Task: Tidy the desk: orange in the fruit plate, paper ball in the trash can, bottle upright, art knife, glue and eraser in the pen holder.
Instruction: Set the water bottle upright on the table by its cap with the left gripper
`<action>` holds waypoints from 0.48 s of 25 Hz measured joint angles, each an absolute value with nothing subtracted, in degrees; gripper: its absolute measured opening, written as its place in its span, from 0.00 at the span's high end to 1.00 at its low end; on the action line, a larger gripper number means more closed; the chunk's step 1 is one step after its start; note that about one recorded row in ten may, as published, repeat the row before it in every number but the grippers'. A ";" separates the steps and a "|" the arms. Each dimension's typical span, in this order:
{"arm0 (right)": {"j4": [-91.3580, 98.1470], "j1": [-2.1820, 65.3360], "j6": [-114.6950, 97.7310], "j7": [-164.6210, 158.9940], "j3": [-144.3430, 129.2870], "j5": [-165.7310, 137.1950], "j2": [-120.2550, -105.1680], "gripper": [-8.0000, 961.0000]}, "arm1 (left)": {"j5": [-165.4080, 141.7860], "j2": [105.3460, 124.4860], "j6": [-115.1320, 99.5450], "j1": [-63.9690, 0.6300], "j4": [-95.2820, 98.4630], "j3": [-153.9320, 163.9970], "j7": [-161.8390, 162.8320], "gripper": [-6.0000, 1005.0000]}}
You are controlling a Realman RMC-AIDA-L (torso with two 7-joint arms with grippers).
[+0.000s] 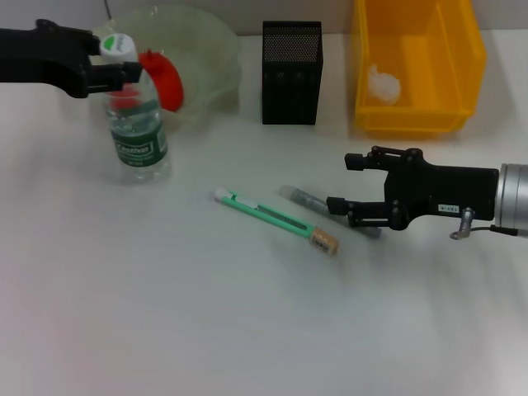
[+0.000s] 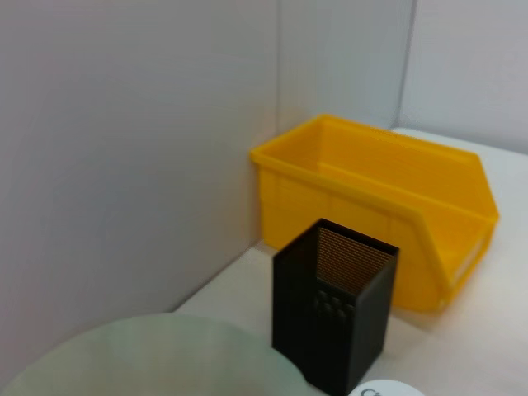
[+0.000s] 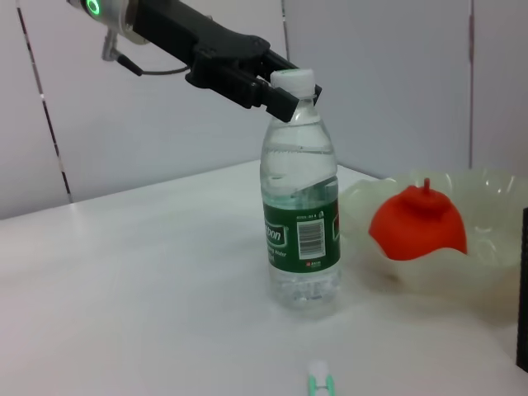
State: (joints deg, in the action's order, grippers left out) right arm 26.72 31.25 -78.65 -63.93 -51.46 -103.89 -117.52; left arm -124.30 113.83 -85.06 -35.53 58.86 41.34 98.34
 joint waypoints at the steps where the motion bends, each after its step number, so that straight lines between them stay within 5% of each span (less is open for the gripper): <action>1: 26.71 31.36 -78.81 -63.97 -51.46 -103.89 -117.54 0.25 | -124.13 113.78 -85.00 -35.24 58.81 40.85 98.33 0.54; 12: 26.71 31.71 -79.52 -64.12 -51.51 -103.89 -117.69 0.25 | -123.80 112.56 -84.06 -33.42 54.73 33.01 96.53 0.52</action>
State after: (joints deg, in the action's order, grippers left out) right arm 26.71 31.71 -79.52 -64.12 -51.51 -103.89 -117.69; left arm -123.80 112.56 -84.06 -33.42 54.73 33.01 96.53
